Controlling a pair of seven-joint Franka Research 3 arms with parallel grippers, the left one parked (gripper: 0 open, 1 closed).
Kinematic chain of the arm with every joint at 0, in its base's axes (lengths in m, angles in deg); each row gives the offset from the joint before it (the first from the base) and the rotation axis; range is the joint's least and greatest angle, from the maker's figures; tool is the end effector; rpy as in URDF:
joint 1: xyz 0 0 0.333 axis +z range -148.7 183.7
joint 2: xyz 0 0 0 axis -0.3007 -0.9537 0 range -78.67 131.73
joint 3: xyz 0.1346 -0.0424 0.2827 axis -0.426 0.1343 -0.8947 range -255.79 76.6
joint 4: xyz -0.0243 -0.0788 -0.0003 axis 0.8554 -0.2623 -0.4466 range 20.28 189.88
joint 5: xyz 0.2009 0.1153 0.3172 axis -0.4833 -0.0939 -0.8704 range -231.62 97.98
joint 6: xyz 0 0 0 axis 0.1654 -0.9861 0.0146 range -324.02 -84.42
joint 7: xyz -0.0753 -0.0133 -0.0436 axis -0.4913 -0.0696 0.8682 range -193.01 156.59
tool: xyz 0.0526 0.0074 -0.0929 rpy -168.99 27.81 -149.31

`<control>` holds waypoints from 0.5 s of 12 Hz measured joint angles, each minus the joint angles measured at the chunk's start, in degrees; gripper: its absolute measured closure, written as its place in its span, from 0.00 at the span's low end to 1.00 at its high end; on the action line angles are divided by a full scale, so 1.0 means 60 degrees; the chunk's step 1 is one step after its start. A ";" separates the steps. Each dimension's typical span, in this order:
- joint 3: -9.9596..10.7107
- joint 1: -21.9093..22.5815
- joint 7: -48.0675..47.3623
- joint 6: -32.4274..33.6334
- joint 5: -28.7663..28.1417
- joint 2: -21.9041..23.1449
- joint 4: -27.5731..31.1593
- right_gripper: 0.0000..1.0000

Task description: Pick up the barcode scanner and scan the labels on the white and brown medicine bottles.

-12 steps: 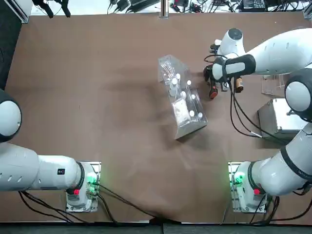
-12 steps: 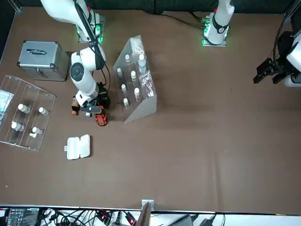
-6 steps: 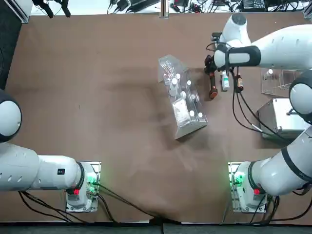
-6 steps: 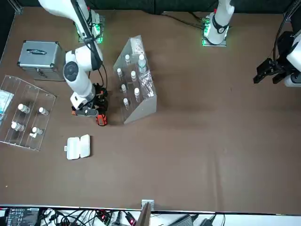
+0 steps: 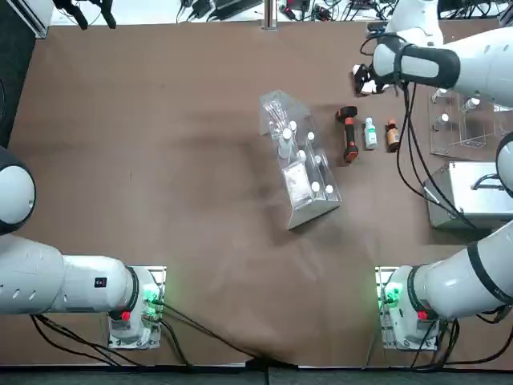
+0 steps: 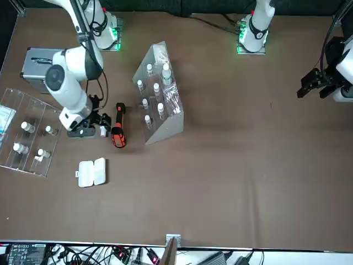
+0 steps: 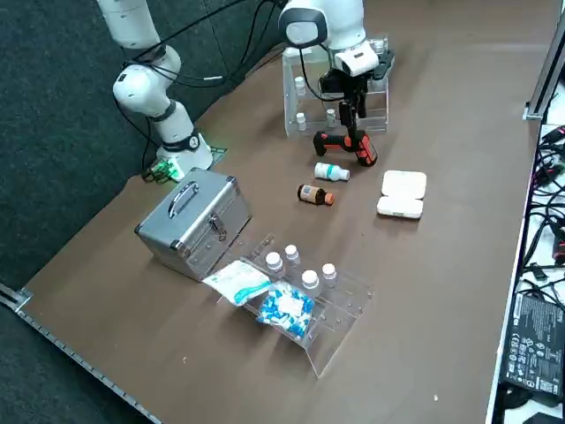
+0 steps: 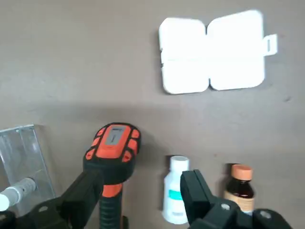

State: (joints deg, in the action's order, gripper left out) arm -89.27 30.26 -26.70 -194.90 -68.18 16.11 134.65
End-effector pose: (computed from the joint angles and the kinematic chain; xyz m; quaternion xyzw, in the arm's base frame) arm 0.5626 0.1245 0.3360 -0.9990 -0.0263 -0.0345 0.0146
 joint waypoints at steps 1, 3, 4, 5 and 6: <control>0.0002 -0.0124 0.0213 0.0021 0.0000 0.0111 -0.0018 0.00; 0.0004 -0.0285 0.0462 0.0281 0.0001 0.0305 -0.0175 0.00; 0.0006 -0.0371 0.0625 0.0692 0.0002 0.0393 -0.0404 0.00; 0.0019 -0.0663 0.1071 0.1953 0.0001 0.0516 -0.1143 0.00; 0.0029 -0.0876 0.1271 0.2673 0.0002 0.0563 -0.1601 0.00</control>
State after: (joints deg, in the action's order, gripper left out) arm -89.09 25.01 -19.07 -178.86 -68.17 19.49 125.04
